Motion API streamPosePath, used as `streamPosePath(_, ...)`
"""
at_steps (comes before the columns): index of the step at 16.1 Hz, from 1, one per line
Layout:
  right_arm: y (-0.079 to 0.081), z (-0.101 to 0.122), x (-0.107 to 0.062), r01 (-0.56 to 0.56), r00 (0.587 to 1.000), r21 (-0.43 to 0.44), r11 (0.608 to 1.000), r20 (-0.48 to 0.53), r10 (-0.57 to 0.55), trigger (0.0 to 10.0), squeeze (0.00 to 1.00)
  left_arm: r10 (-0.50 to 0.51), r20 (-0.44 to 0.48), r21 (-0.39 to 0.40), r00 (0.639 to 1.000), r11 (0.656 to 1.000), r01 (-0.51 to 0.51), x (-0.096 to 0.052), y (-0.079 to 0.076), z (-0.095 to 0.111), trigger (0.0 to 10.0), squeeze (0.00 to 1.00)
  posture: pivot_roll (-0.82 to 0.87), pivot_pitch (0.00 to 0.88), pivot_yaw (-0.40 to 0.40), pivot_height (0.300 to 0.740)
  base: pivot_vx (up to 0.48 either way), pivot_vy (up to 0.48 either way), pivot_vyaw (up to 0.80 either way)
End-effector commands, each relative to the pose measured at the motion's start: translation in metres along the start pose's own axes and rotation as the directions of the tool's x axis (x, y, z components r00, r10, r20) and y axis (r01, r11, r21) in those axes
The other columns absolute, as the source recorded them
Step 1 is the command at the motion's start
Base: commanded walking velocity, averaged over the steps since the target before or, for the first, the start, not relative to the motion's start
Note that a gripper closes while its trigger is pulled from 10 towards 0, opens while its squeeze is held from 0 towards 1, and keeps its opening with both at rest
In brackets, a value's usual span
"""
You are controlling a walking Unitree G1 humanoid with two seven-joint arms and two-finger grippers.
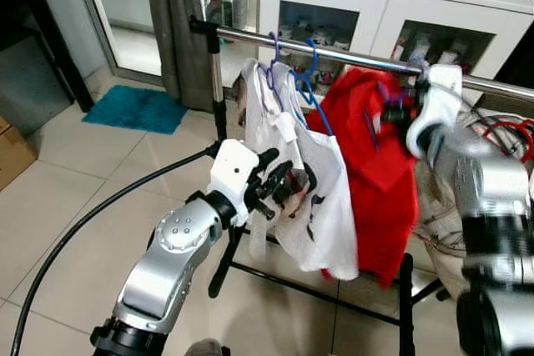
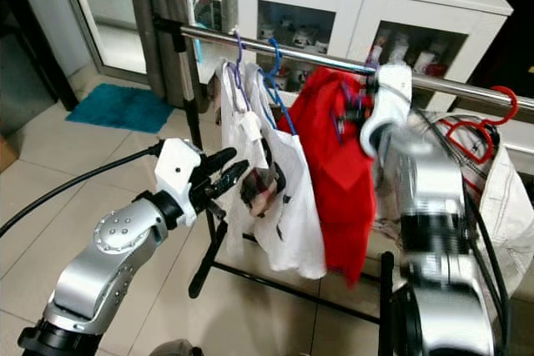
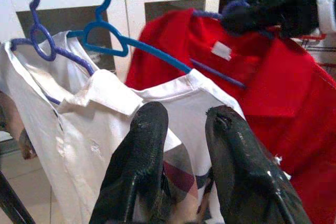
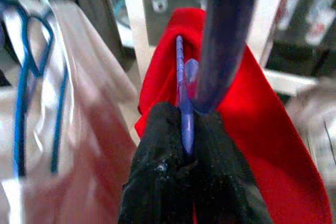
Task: Hang hanger
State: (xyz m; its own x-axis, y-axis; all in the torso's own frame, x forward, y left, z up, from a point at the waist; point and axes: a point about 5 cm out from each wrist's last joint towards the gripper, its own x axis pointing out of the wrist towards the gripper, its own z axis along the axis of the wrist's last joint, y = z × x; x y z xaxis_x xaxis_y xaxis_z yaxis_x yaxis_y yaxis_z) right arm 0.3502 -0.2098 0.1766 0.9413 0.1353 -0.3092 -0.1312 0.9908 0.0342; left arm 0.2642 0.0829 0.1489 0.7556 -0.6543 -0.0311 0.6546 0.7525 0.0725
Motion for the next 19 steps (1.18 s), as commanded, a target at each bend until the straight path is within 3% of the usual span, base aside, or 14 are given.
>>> streamPosePath(1,0.002,0.002,-0.009,0.023,1.0,-0.02,1.0,0.011,-0.023,0.0,0.0,0.012,0.001,0.007,1.0,1.0,-0.012,0.0,0.0,0.0,10.0,0.0,0.06,0.001,-0.026,0.74,0.0,0.0,0.0)
streamPosePath(5,0.009,-0.015,-0.023,0.029,1.0,-0.008,1.0,-0.009,-0.029,0.0,0.0,0.018,-0.006,0.012,1.0,1.0,-0.018,-0.001,0.0,-0.002,10.0,0.0,0.06,0.006,-0.03,0.74,0.0,0.0,0.0)
streamPosePath(11,0.022,-0.034,-0.035,0.015,0.999,-0.108,0.994,0.038,-0.011,0.0,0.0,0.026,-0.018,0.019,1.0,0.999,-0.025,-0.002,0.002,-0.004,10.0,0.0,0.06,0.008,-0.024,0.74,0.0,0.0,0.0)
streamPosePath(19,0.024,-0.054,-0.044,0.058,0.996,-0.086,0.995,0.074,-0.051,0.0,0.0,0.079,-0.039,0.032,0.996,0.996,-0.078,-0.008,0.01,-0.01,10.0,0.0,0.06,0.0,-0.041,0.74,-0.293,0.0,0.0)
